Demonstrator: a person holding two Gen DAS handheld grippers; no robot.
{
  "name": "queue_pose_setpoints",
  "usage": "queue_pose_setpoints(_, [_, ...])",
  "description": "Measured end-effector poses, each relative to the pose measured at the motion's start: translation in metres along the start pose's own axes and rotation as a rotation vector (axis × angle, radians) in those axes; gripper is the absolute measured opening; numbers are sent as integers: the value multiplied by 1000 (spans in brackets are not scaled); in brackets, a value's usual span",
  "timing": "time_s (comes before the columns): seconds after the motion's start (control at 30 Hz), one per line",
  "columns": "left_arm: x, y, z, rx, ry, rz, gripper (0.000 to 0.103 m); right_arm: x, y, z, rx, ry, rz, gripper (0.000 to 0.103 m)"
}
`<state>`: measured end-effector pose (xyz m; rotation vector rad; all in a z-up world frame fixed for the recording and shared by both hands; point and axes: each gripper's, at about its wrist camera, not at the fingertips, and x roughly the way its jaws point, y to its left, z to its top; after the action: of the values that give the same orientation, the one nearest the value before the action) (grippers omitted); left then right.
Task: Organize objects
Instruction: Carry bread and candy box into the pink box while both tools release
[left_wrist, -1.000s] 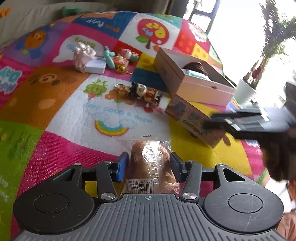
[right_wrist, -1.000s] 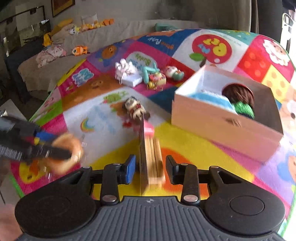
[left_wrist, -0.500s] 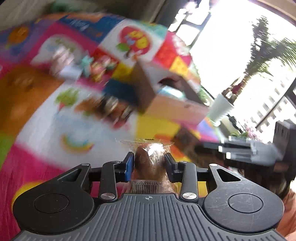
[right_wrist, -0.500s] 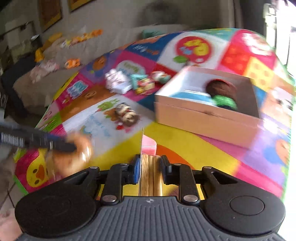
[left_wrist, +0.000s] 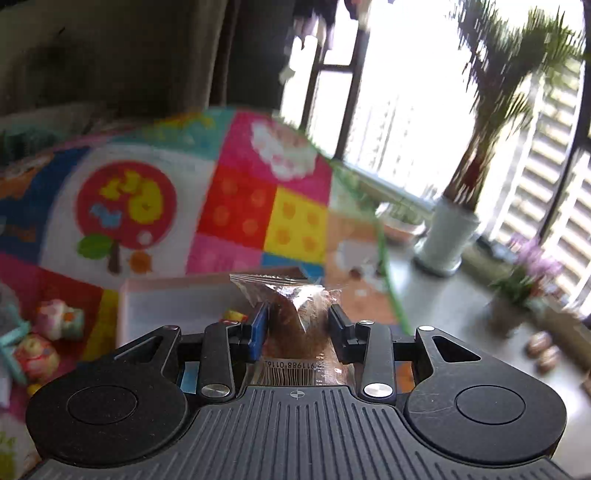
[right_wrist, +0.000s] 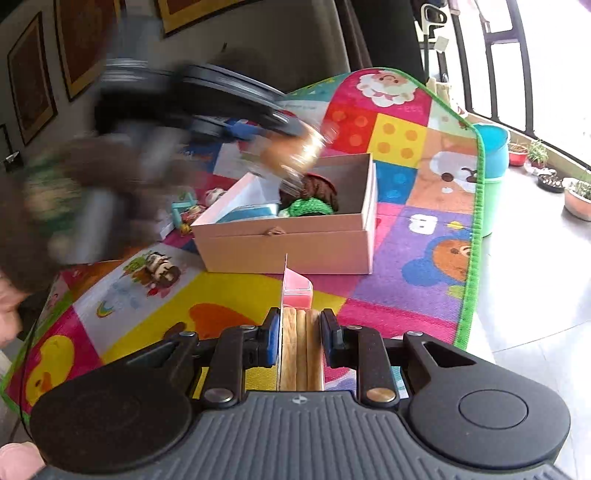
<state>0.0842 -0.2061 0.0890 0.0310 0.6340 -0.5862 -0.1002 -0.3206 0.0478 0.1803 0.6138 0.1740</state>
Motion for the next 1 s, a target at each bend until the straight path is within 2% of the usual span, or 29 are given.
queue_pose_setpoints(0.03, [18, -3, -2, -5, 60, -1, 41, 1, -1, -1, -3, -2, -6, 22])
queue_pose_setpoints(0.07, [35, -4, -7, -27, 136, 3, 47, 1, -3, -2, -5, -6, -11, 22])
queue_pose_setpoints(0.1, [42, -4, -12, -51, 170, 7, 51, 1, -7, -2, -6, -9, -16, 22])
queue_pose_setpoints(0.17, [46, -8, -17, -47, 191, 8, 52, 3, -12, -4, -1, -9, -24, 22])
queue_pose_setpoints(0.27, [33, -2, -18, -60, 156, -1, 51, 11, -19, -6, 22, 1, -40, 22])
queue_pose_setpoints(0.37, [2, 21, -17, -153, 60, -31, 50, 16, -23, -7, 34, 3, -43, 22])
queue_pose_setpoints(0.47, [-33, 47, -27, -202, -21, -53, 50, 16, -22, -3, 29, -6, -37, 22])
queue_pose_setpoints(0.63, [-74, 76, -47, -260, -70, -91, 50, 16, -20, 18, 23, -31, -36, 22])
queue_pose_setpoints(0.7, [-88, 85, -61, -252, -77, -110, 50, 13, -16, 34, 6, -60, -39, 22])
queue_pose_setpoints(0.83, [-112, 102, -91, -200, -49, -85, 50, 13, -3, 80, -115, -81, -27, 22])
queue_pose_setpoints(1.0, [-132, 135, -110, -258, -53, -85, 49, 55, 22, 176, -268, 46, 44, 22])
